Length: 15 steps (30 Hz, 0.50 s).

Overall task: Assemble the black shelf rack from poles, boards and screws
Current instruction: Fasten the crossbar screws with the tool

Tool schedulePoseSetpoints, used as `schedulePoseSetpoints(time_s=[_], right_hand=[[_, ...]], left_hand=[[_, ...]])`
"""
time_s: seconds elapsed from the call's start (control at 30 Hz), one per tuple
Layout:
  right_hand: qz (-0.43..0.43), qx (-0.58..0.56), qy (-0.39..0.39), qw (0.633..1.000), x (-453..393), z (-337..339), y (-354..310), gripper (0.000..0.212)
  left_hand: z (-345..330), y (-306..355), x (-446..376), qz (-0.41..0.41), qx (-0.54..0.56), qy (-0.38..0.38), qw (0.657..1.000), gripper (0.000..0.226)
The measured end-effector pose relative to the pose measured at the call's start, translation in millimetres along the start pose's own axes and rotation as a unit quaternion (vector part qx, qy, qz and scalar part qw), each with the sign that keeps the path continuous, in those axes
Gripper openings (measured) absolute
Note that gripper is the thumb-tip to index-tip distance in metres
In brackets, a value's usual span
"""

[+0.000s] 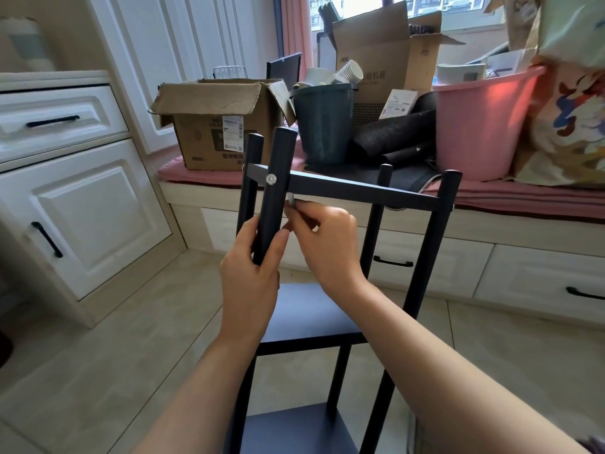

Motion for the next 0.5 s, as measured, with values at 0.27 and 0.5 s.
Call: schedulePoseSetpoints(time_s=[0.27, 0.5], right_hand=[[0.097, 0.009, 0.05, 0.994, -5, -9, 11, 0.015], [0.111, 0.002, 0.072, 0.991, -7, -28, 21, 0.02]], left_hand=[[0, -1, 2, 0.006, 0.01, -0.013, 1.0, 0.016], [2, -8, -4, 0.013, 0.003, -0.008, 1.0, 0.013]])
Point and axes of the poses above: each hand's wrist, its own x-axis away from the middle knuckle, its own z-axis out of the back of the hand, y = z × x, the point moved 2 cm from there along -x, towards the middle knuckle, and after that the axes turned 12 degrees about y, right-handed, at the moved point
